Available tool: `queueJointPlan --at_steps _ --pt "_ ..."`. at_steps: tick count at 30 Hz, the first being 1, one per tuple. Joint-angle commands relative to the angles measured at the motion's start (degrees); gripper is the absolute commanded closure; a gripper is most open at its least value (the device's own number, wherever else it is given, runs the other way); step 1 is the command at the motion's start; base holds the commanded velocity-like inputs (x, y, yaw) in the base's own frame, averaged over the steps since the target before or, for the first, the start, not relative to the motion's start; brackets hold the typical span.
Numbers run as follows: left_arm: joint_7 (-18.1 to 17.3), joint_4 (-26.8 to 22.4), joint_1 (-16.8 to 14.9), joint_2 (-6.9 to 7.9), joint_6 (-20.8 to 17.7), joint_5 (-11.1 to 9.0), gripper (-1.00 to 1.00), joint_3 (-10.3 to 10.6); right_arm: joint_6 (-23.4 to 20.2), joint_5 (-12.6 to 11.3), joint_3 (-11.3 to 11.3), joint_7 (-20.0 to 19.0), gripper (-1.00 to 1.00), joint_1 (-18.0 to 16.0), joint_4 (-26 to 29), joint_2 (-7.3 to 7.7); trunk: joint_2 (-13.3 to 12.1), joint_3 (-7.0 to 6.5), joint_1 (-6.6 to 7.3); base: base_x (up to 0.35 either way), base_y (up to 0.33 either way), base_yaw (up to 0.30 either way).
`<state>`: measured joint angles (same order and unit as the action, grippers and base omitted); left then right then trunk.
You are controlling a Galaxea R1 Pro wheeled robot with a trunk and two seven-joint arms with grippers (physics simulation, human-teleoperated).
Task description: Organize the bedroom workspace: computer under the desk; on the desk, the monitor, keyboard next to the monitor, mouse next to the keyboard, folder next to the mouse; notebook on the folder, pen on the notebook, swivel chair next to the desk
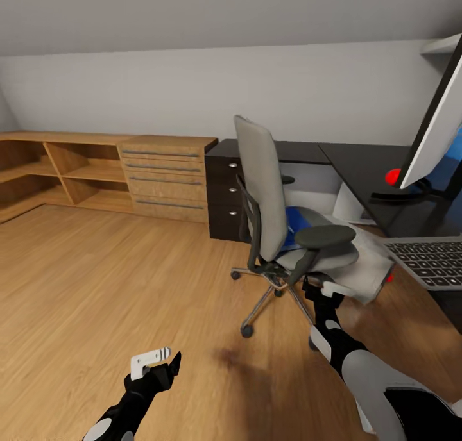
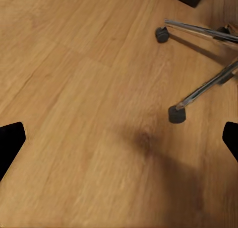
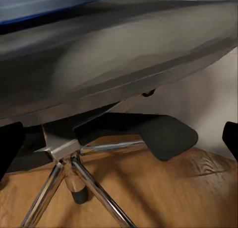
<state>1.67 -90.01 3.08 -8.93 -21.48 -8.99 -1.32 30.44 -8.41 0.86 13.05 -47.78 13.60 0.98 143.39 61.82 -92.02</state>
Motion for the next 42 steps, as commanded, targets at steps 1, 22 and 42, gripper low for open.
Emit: queueJointPlan --at_steps 1,22,42 --pt "0.18 -0.08 -0.01 -0.04 -0.32 -0.60 -1.00 -0.06 0.15 -0.03 -0.33 -0.24 -1.00 -0.03 -0.01 -0.05 0.02 0.04 0.01 0.000 0.015 0.225" --pt "0.26 -0.07 -0.01 -0.04 -0.32 -0.59 -1.00 -0.18 0.15 -0.03 -0.33 -0.28 -1.00 -0.03 -0.07 -0.10 0.02 0.04 0.01 0.000 0.001 0.274" --pt "0.20 -0.07 -0.01 -0.04 -0.32 -0.67 -1.00 -0.18 0.15 -0.03 -0.35 -0.31 -1.00 -0.03 -0.07 -0.10 0.02 0.04 0.01 0.000 0.000 0.277"
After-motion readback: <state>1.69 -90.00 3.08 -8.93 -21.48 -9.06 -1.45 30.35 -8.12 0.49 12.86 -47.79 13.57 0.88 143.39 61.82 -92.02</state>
